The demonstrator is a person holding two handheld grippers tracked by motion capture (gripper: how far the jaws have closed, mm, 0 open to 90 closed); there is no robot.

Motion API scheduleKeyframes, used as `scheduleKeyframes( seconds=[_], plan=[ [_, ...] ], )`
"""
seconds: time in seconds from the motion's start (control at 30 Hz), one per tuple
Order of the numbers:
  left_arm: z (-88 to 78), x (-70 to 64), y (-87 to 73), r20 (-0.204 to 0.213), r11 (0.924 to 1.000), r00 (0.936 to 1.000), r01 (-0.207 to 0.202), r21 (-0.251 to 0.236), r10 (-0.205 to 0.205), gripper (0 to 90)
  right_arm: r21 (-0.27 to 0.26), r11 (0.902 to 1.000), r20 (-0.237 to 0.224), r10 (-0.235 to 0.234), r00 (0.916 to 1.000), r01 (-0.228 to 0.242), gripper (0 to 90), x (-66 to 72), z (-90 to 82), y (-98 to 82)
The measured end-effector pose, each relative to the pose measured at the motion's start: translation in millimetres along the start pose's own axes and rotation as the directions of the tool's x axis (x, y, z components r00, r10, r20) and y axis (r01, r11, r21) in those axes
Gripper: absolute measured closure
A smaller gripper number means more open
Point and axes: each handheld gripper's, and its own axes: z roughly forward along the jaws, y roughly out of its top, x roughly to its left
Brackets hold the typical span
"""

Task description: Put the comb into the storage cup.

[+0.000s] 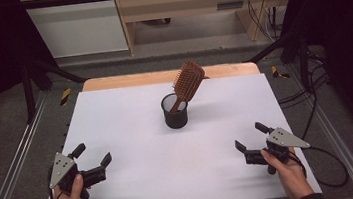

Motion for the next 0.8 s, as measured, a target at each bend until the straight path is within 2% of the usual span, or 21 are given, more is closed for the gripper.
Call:
scheduleKeyframes(
  seconds=[0.23, 0.63, 0.8],
  plan=[
    [0.3, -1.2, -0.8, 0.005, 1.0000, 1.0000, 0.001, 0.004, -0.001, 2.1, 0.002, 0.9998, -0.019, -0.019, 0.9996, 0.019, 3.5, 5.7, 6.0, -1.1],
    [1.7, -10.5, -5.4, 0.015, 0.9992, 0.9992, -0.037, 0.017, 0.036, 2.1, 0.003, 0.9994, -0.067, -0.034, 0.9972, 0.034, 2.8, 12.9, 15.7, -1.7],
    [1.7, -13.3, -8.9, 0.026, 0.9997, 0.9995, -0.018, 0.019, 0.018, 2.3, 0.014, 0.9991, -0.081, -0.038, 0.9960, 0.039, 2.6, 14.0, 19.9, -2.2]
  ],
)
